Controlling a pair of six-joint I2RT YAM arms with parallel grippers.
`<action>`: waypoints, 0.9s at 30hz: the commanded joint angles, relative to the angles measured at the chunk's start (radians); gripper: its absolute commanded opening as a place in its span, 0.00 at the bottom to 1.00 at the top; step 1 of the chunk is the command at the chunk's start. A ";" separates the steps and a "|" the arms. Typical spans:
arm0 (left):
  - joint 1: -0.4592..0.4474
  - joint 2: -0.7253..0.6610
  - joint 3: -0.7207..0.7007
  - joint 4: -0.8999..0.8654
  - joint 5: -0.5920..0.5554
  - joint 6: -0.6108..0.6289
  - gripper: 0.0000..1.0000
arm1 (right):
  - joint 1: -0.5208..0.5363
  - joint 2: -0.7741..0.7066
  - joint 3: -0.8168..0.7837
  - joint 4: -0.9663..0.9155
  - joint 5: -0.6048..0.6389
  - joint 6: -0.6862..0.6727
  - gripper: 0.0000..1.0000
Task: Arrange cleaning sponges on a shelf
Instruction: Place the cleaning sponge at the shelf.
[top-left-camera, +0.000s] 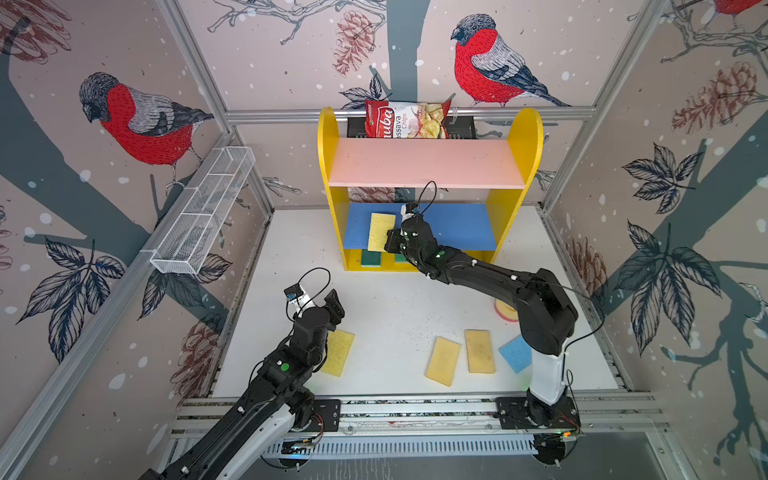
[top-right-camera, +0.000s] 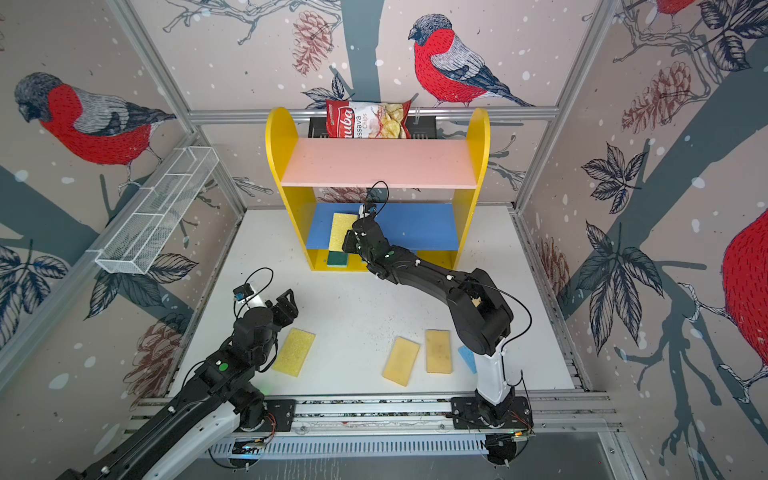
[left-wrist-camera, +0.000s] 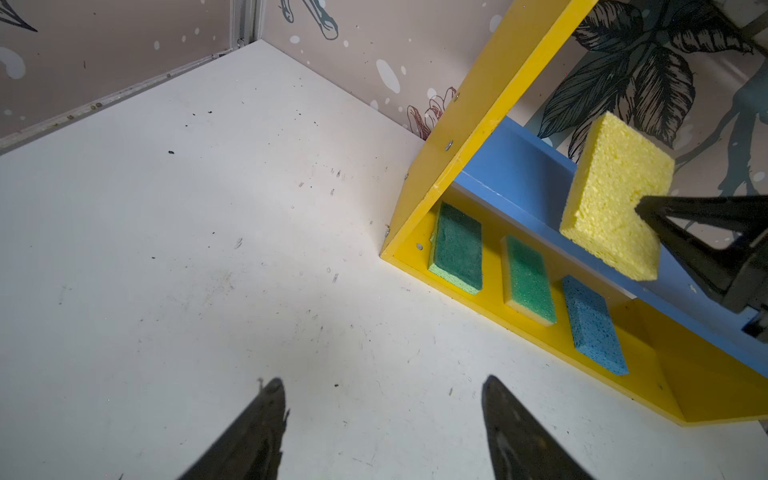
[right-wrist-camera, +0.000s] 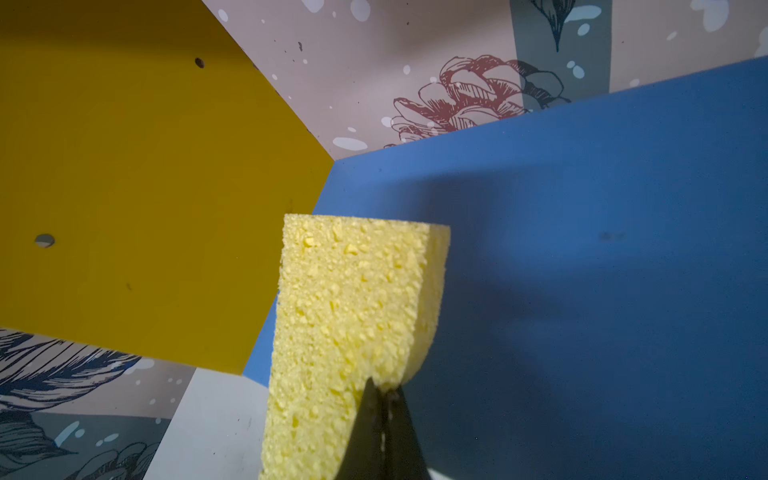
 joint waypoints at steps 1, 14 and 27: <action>0.001 0.010 0.010 0.009 0.024 0.024 0.73 | -0.002 0.041 0.069 -0.032 0.025 -0.037 0.00; 0.000 0.195 0.118 0.321 0.284 0.199 0.69 | -0.004 0.136 0.191 -0.111 0.049 -0.125 0.01; 0.136 0.498 0.305 0.493 0.654 0.154 0.68 | -0.035 0.185 0.249 -0.108 0.061 -0.157 0.23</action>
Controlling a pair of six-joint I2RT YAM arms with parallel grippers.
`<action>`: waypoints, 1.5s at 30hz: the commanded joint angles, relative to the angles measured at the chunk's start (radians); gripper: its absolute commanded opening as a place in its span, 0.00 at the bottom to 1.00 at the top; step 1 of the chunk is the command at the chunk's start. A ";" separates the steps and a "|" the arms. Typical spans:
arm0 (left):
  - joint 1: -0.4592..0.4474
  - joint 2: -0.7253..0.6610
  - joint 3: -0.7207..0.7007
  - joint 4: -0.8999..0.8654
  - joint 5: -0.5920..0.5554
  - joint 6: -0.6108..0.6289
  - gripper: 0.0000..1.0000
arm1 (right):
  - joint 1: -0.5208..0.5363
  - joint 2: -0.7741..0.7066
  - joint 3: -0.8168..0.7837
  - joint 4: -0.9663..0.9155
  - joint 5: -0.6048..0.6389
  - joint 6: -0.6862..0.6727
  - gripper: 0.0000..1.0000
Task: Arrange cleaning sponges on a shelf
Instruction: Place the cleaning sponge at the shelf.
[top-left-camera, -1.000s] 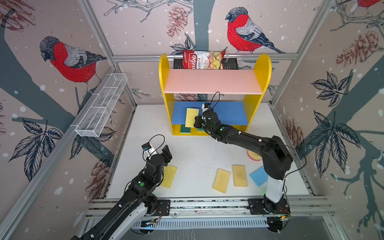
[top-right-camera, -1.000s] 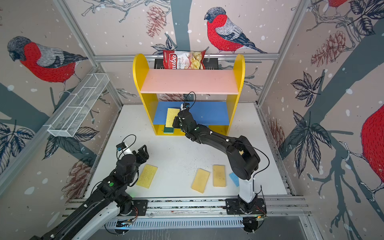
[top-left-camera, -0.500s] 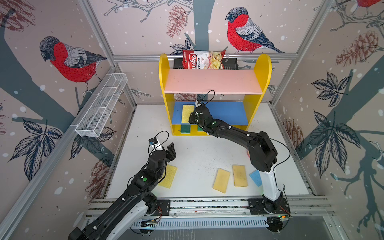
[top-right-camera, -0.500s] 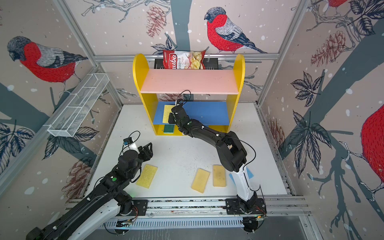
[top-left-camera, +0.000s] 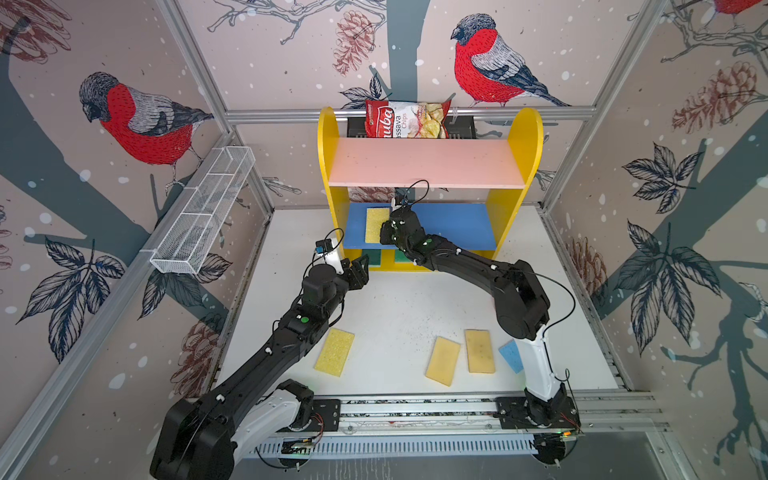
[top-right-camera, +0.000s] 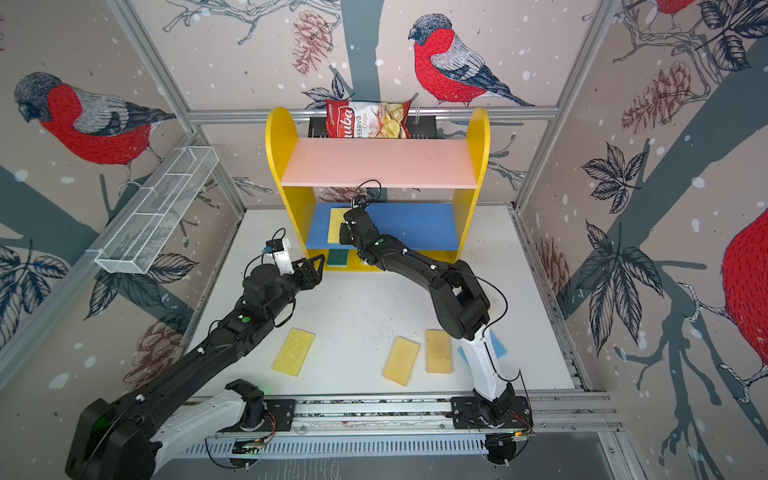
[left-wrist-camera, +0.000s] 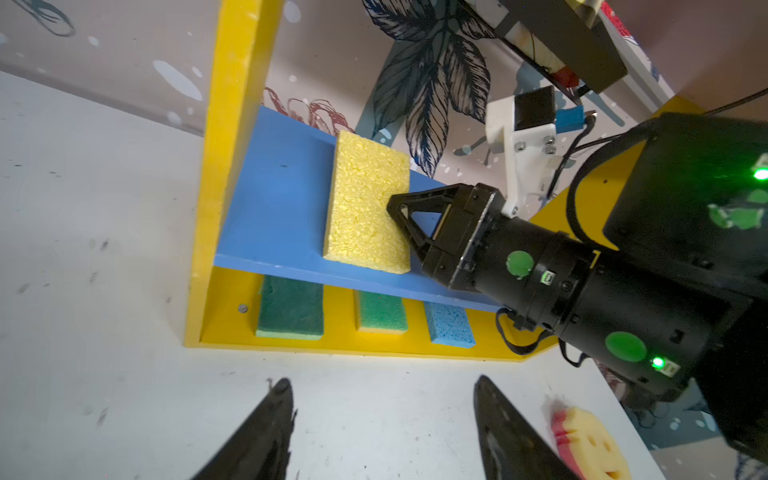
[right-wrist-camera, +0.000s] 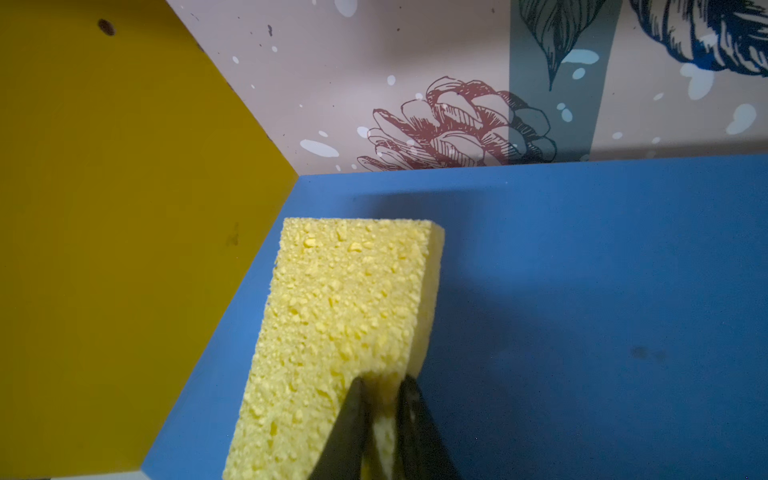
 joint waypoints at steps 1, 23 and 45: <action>0.022 0.043 0.043 0.088 0.145 -0.020 0.68 | -0.007 0.008 0.012 0.008 0.013 -0.010 0.25; 0.092 0.310 0.228 0.031 0.171 -0.051 0.59 | -0.017 -0.068 -0.045 0.018 -0.053 0.035 0.39; 0.092 0.578 0.434 0.046 0.109 -0.025 0.54 | -0.074 -0.083 -0.134 0.042 -0.241 0.154 0.27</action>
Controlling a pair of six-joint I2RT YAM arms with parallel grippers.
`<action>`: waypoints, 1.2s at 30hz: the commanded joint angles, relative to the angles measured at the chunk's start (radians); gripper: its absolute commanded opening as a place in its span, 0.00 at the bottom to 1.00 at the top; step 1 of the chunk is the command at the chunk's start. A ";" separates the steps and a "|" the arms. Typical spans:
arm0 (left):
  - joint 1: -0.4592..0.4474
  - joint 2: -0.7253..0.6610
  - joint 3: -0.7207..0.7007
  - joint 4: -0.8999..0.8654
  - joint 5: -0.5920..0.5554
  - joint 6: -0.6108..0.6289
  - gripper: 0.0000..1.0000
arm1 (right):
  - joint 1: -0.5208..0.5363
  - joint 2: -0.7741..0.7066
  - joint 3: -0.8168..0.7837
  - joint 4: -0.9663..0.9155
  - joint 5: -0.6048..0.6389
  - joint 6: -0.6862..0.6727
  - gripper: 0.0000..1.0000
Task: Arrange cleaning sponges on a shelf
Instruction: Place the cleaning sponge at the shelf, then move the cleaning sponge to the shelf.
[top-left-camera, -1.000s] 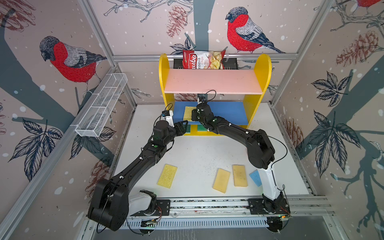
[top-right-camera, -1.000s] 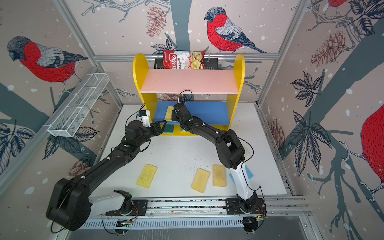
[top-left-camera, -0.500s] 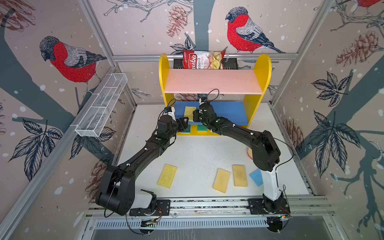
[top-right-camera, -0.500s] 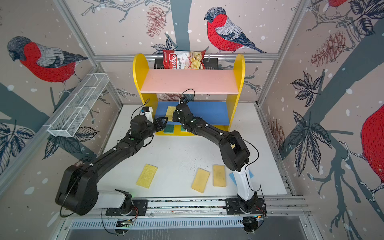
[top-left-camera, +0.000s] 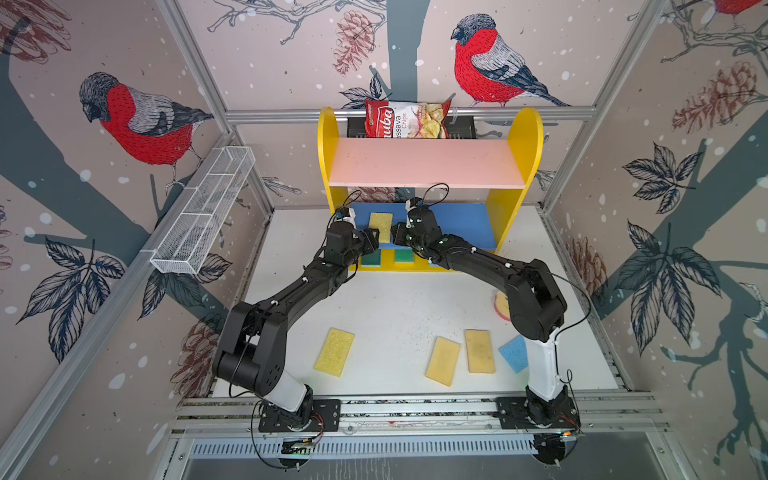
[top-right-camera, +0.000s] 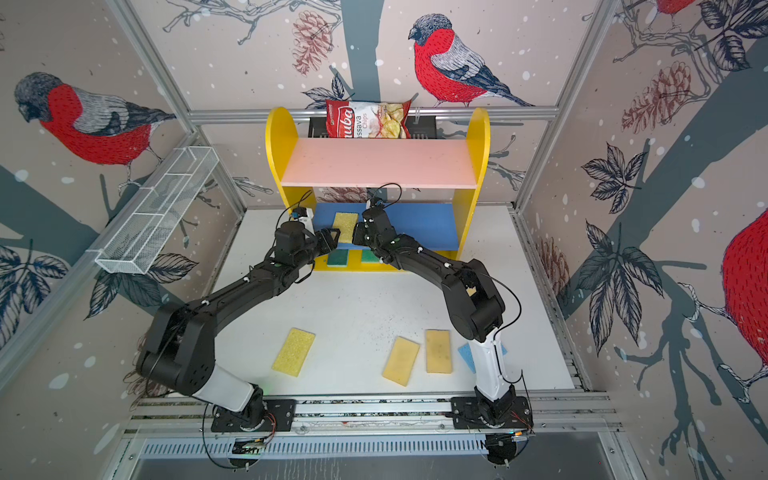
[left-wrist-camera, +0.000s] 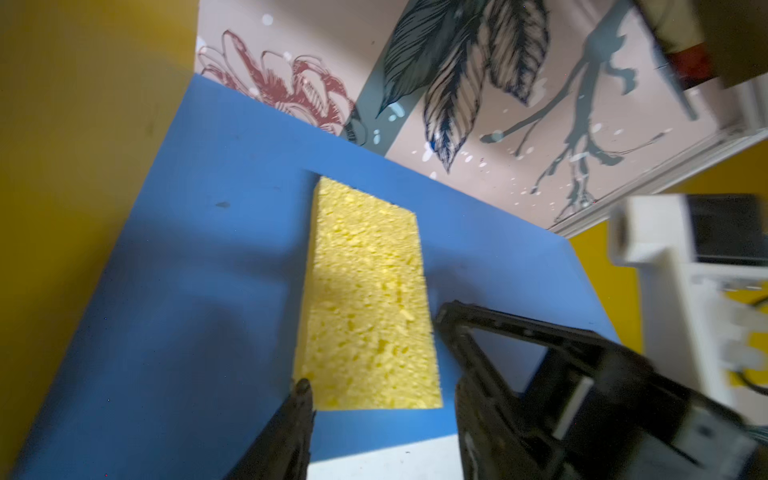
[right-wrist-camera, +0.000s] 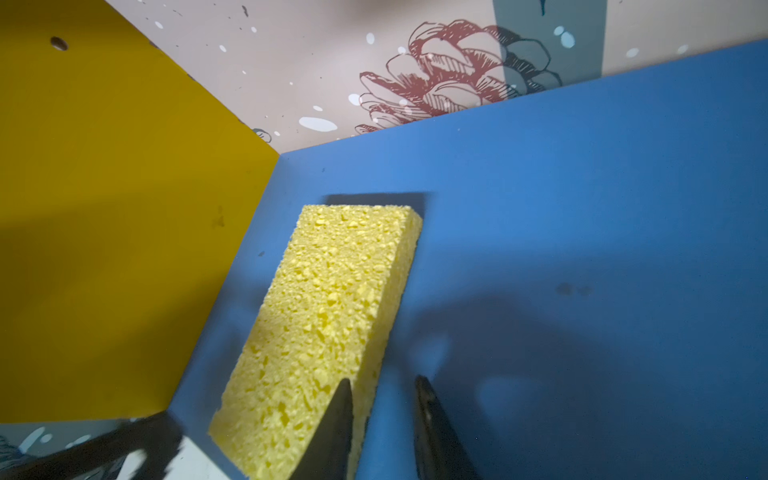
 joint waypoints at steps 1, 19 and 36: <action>0.002 0.030 0.040 0.026 0.007 0.018 0.54 | -0.001 0.013 0.017 0.021 -0.033 0.017 0.27; -0.001 -0.006 -0.049 0.057 0.053 -0.026 0.53 | -0.002 0.069 0.088 -0.010 -0.051 0.015 0.20; -0.001 0.009 0.026 0.022 0.040 0.011 0.54 | 0.018 0.028 0.021 0.008 -0.020 0.080 0.19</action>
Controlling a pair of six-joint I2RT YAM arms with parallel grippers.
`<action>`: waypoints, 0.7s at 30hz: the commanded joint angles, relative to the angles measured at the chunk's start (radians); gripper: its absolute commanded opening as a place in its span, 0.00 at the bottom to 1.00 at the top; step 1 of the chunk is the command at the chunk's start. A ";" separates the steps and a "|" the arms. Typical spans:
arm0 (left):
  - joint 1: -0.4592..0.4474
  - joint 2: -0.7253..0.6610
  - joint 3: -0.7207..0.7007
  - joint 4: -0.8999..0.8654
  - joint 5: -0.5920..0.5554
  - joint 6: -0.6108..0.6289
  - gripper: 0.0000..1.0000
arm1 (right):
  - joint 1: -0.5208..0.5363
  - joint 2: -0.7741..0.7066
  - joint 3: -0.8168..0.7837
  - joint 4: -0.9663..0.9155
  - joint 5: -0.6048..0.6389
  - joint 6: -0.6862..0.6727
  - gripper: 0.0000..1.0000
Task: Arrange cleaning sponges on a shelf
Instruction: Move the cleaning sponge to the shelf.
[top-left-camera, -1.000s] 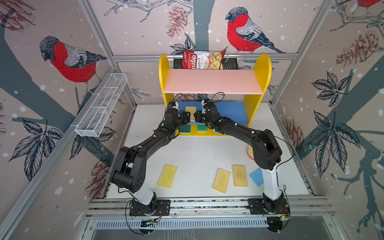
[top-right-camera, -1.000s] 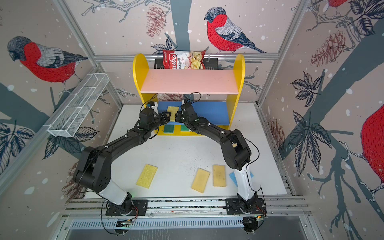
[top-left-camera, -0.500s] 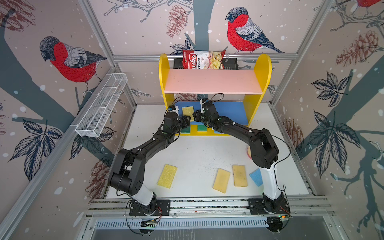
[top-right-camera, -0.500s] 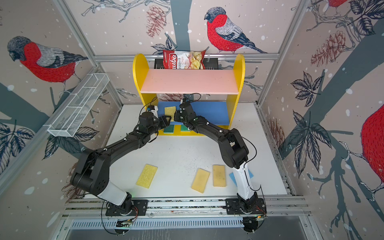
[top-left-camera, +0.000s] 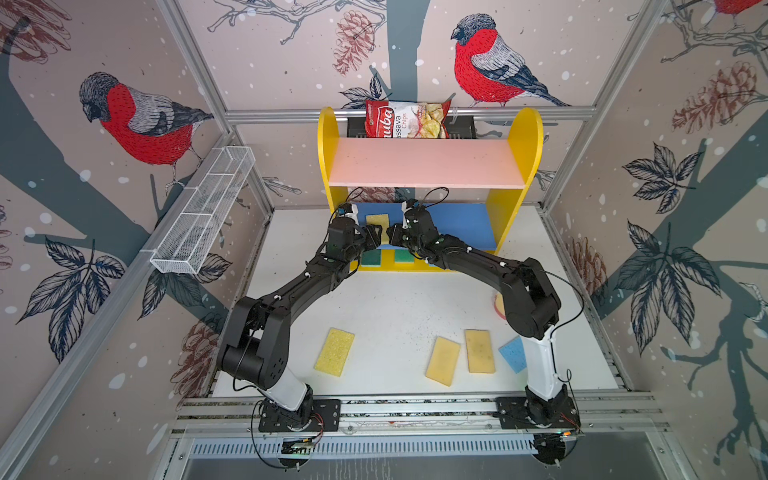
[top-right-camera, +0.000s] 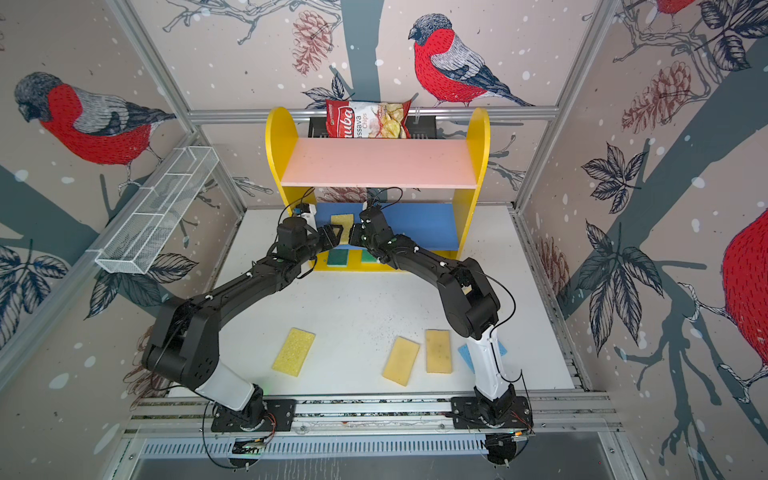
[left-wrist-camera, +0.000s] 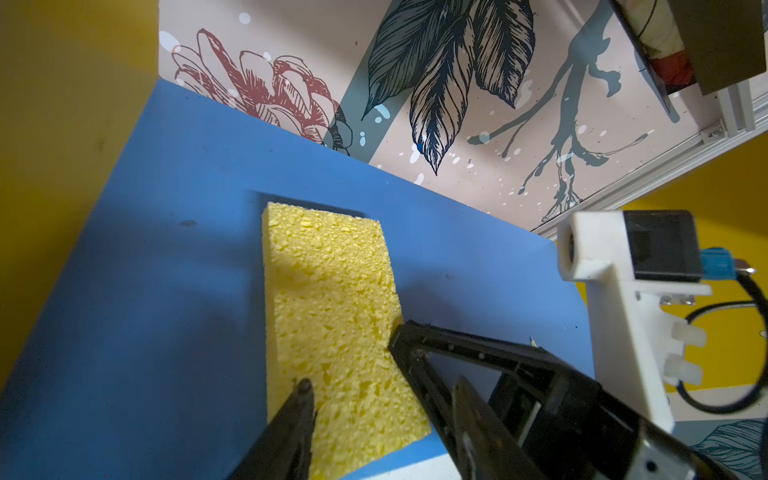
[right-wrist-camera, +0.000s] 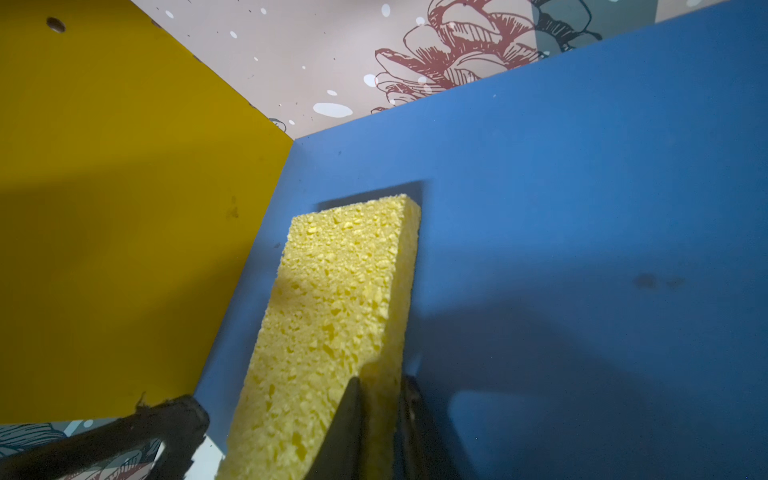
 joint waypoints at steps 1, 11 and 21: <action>0.001 -0.005 -0.002 0.013 -0.005 0.013 0.54 | 0.013 -0.011 -0.006 -0.001 0.021 0.035 0.19; 0.000 -0.004 -0.006 0.017 -0.006 0.015 0.54 | 0.024 -0.033 -0.046 0.025 0.057 0.088 0.35; 0.000 -0.082 -0.035 0.014 0.003 0.017 0.54 | 0.022 -0.071 -0.065 0.033 0.077 0.075 0.36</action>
